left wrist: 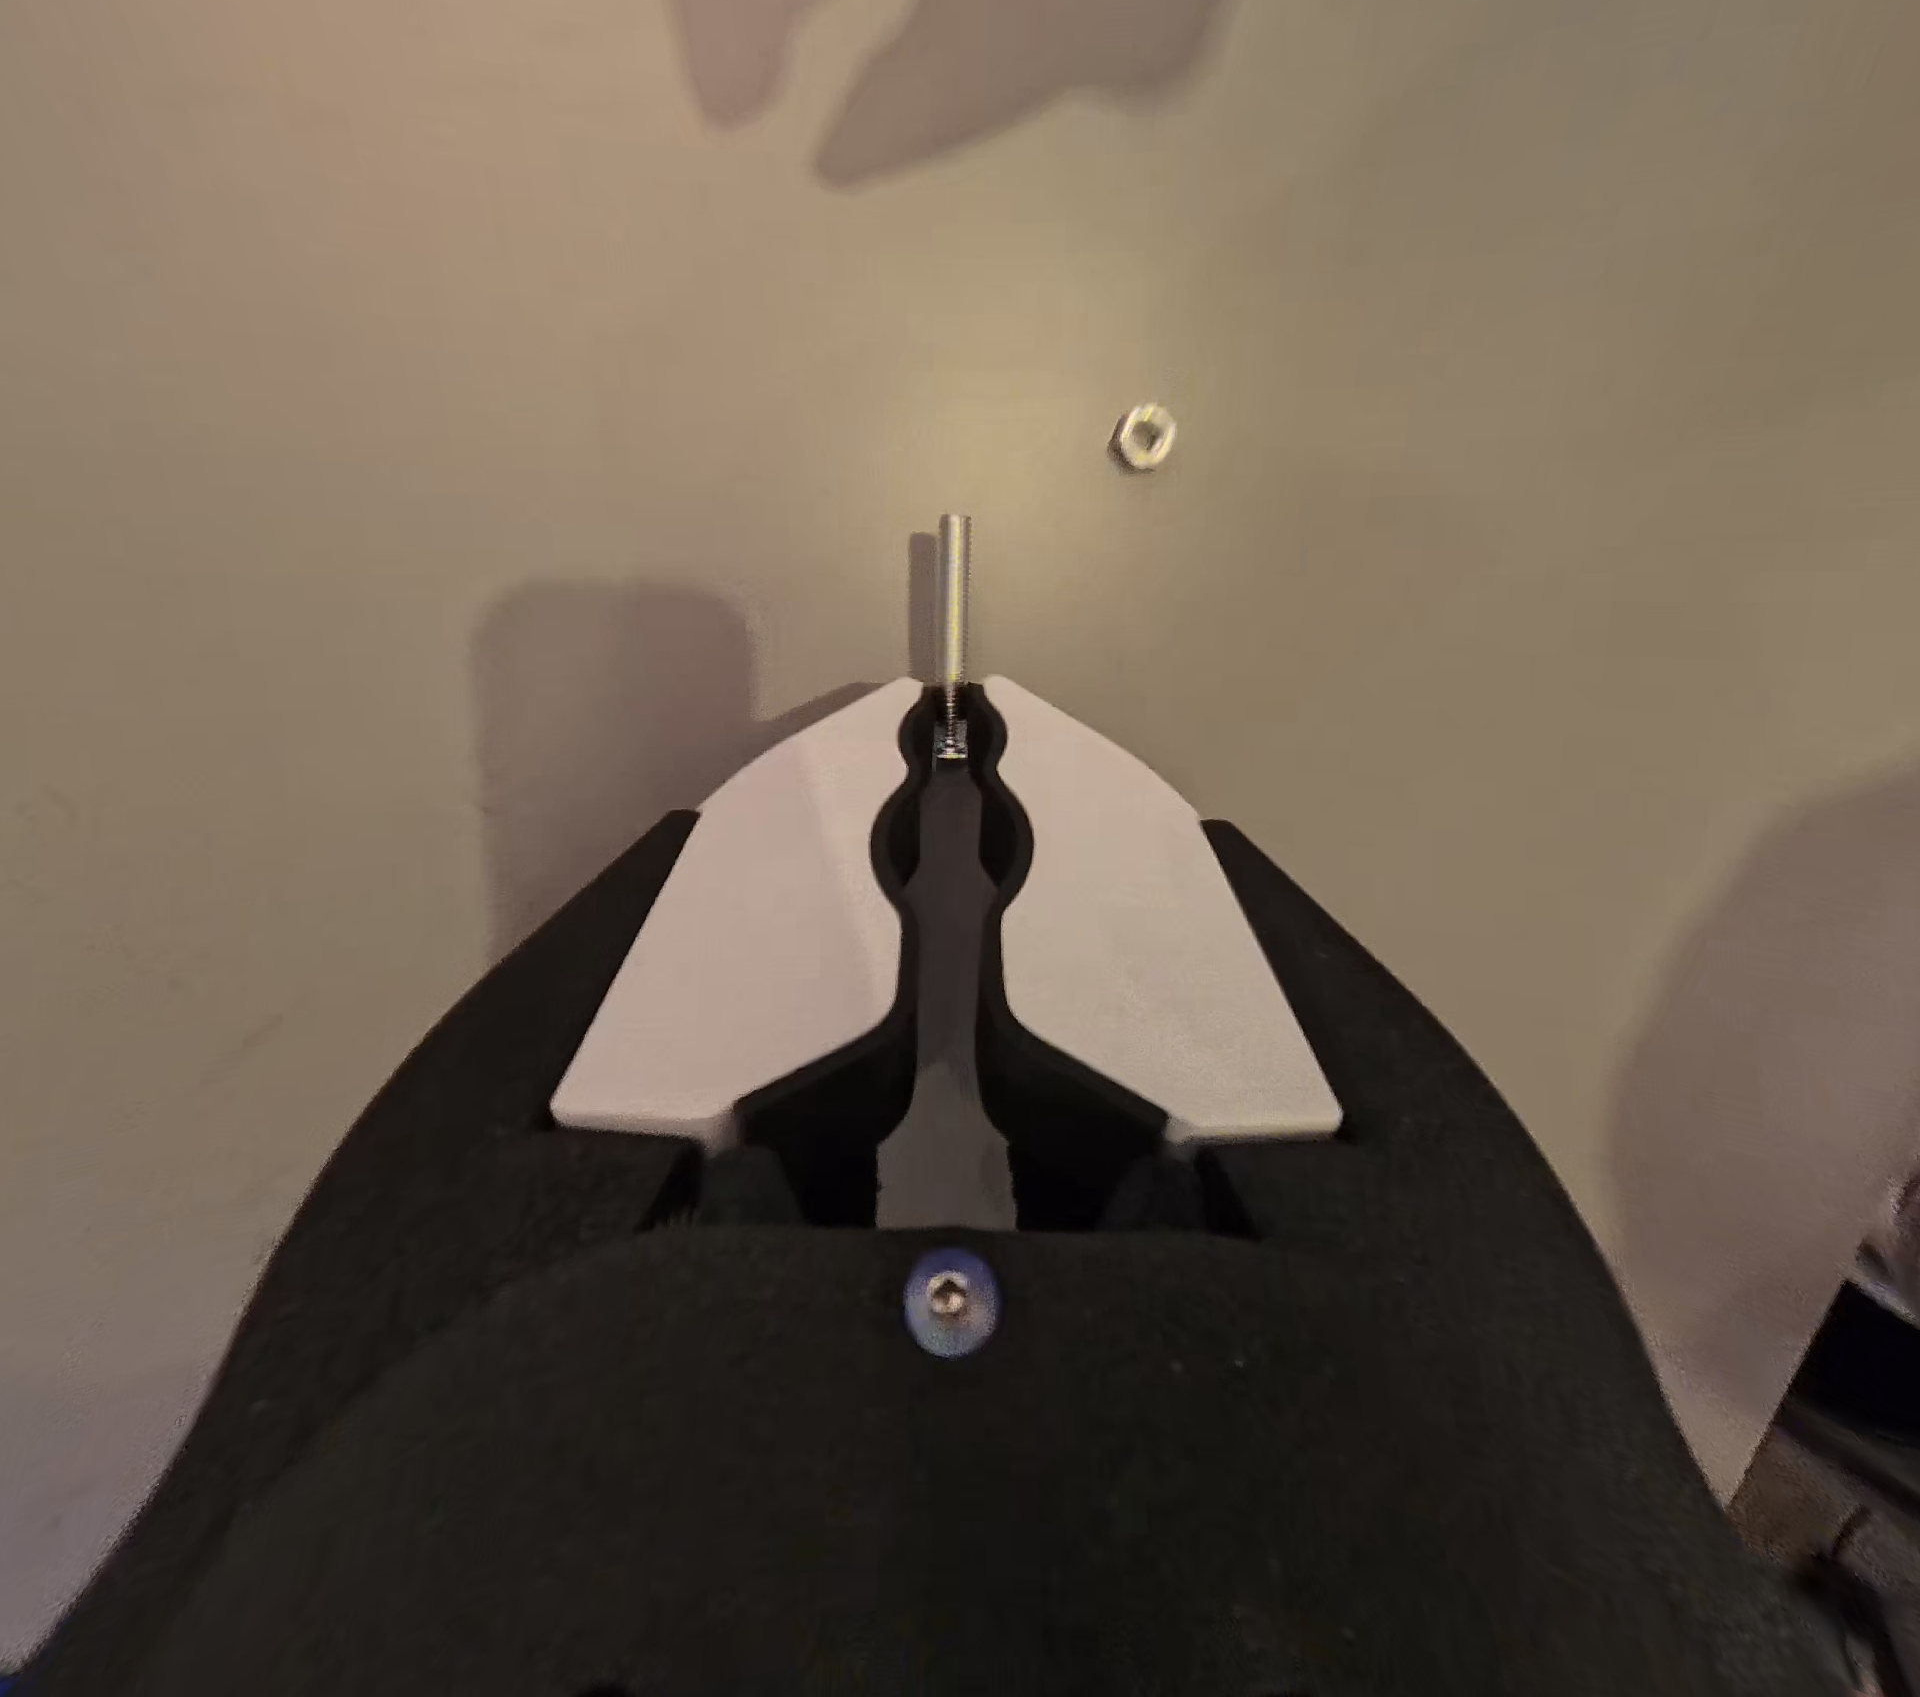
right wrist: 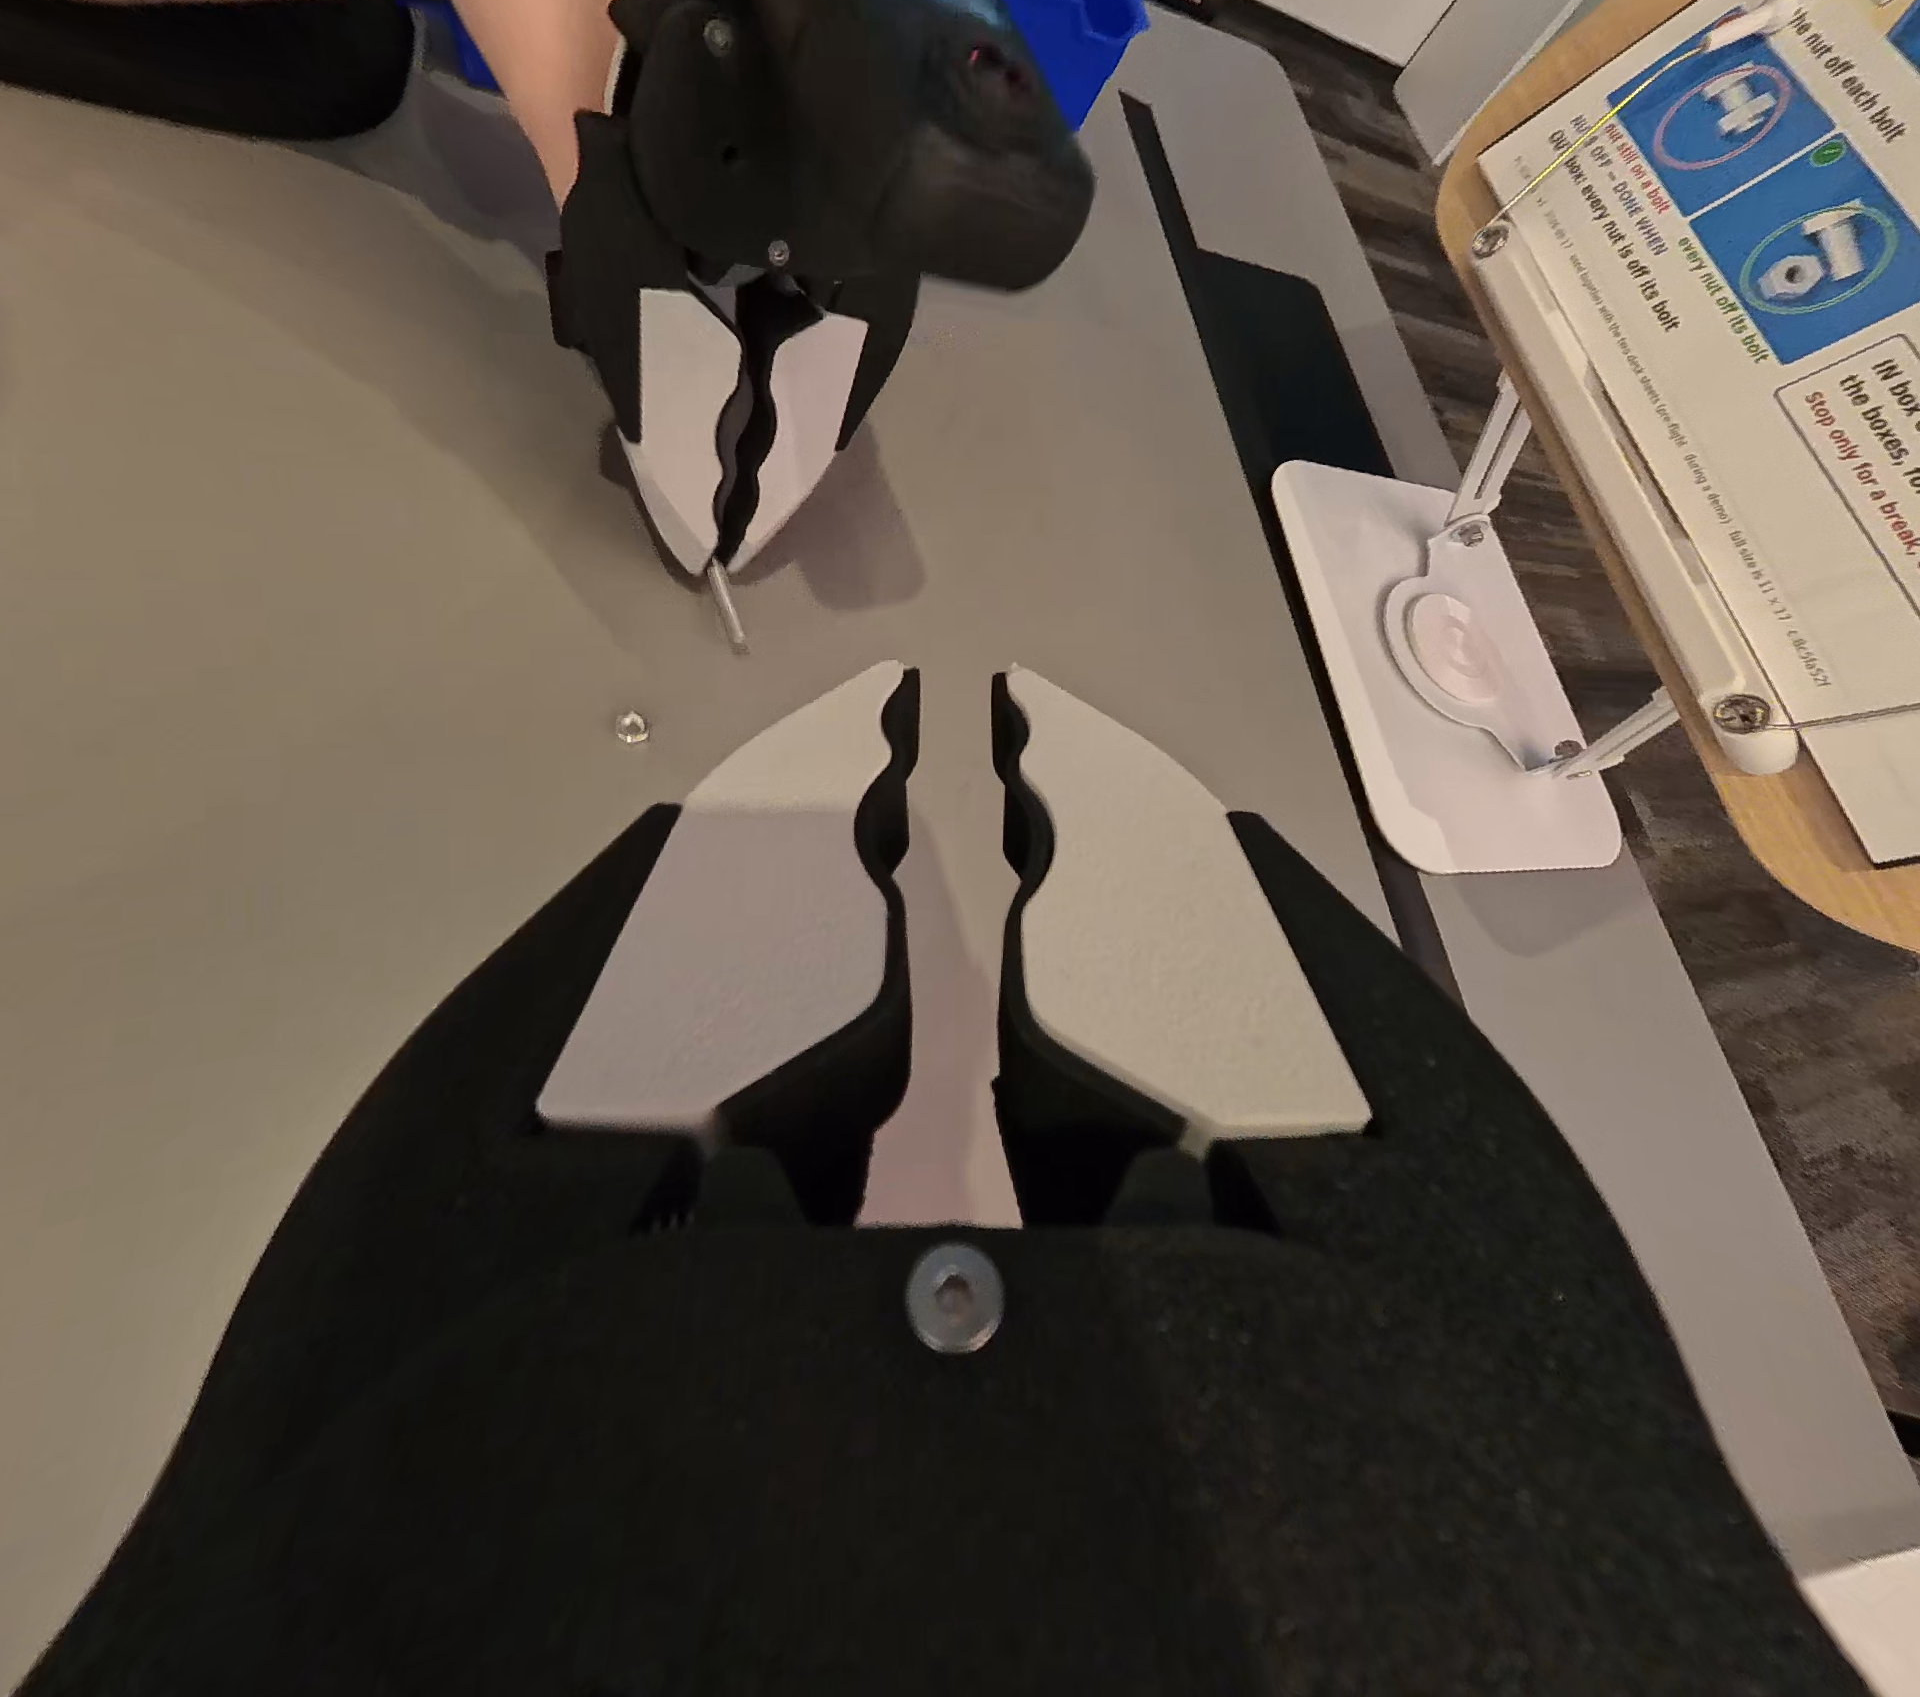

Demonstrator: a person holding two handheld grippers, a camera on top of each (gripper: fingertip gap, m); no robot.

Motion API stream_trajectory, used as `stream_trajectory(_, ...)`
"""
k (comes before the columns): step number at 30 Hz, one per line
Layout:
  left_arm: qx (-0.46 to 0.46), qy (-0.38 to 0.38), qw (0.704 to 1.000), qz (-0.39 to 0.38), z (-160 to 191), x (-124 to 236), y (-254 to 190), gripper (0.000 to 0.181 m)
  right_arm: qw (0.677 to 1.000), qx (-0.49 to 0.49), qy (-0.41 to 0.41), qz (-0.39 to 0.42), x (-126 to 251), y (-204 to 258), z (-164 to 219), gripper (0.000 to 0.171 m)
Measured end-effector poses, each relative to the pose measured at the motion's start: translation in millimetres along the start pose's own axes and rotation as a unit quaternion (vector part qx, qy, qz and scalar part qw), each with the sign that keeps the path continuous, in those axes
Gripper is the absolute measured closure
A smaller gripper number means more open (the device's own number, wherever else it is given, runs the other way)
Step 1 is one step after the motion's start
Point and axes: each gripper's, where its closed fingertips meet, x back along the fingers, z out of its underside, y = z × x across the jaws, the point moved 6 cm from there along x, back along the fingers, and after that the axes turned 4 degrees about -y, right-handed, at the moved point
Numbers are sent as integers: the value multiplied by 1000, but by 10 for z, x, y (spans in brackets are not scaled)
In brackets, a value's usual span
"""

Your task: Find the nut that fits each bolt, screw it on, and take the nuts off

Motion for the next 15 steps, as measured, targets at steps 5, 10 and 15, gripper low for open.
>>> stream_trajectory(5,23,-226,971,78,-385,432,-97,176,993,-59,-97,-7,28,-38,-156,158)
stream_trajectory(10,-15,-392,919,43,-598,843,-200,176,976,-150,-156,-23,-7,-67,-263,150)
stream_trajectory(15,-13,-461,885,59,-678,1009,-332,177,941,-208,-262,-41,57,-37,-502,149)
